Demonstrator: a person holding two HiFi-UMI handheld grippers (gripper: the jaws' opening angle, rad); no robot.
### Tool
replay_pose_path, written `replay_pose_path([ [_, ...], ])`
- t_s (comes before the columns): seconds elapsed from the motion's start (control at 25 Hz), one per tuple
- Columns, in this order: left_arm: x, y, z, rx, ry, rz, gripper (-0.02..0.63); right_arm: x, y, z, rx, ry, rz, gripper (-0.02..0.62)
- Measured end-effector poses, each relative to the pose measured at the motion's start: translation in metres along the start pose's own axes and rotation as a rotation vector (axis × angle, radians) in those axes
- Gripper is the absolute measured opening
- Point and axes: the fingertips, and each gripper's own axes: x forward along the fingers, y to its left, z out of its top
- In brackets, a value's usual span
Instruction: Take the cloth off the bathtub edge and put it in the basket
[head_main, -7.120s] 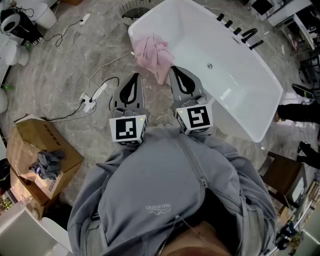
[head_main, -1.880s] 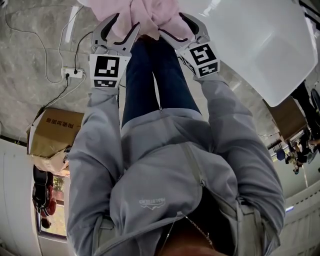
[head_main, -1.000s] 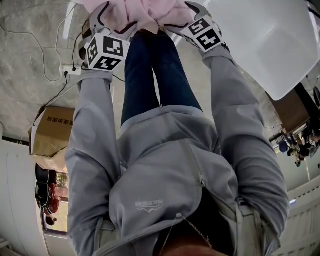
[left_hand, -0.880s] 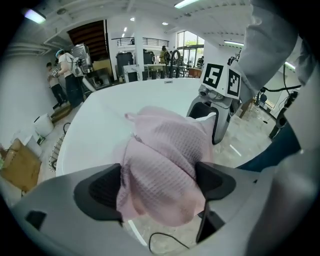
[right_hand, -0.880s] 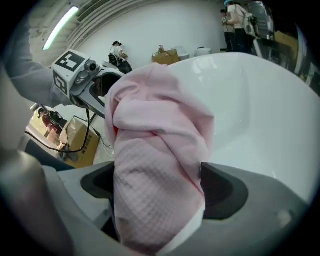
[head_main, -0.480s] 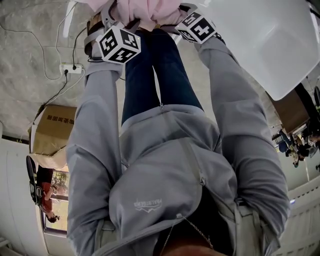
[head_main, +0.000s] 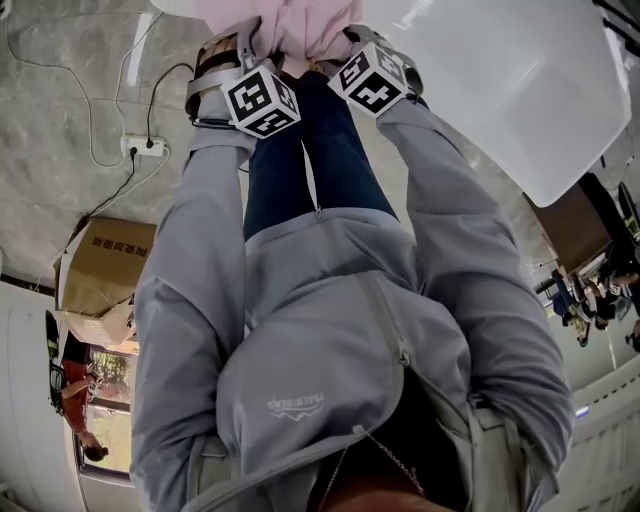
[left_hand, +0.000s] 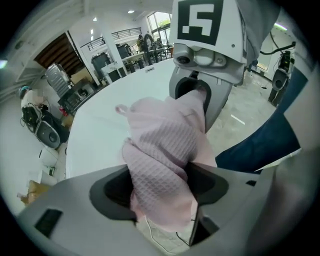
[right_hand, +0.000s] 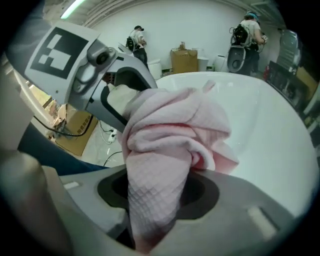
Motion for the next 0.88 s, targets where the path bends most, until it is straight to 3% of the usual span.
replay_pose_path([
  [0.2,-0.011,-0.015,0.016,-0.033,0.013,-0.066,0.249,-0.019,0.005,0.009,0.030,0.023,-0.014,0.165],
  [0.28,-0.017,-0.013,0.020,-0.048,0.011,-0.086,0.211,-0.028,0.004,0.015,0.028,0.013,-0.001,0.062],
  [0.32,-0.021,-0.011,0.021,-0.053,0.008,-0.095,0.191,-0.032,0.004,0.018,0.030,0.008,0.005,0.050],
  [0.44,-0.038,-0.010,0.025,-0.077,-0.002,-0.113,0.139,-0.045,0.012,0.026,0.040,-0.009,0.012,0.046],
  [0.6,-0.075,0.001,0.036,-0.105,-0.029,-0.095,0.121,-0.079,0.021,0.048,0.000,-0.052,0.004,0.043],
  [0.88,-0.153,0.030,0.059,-0.142,-0.087,0.020,0.112,-0.150,0.035,0.096,-0.105,-0.150,-0.028,0.043],
])
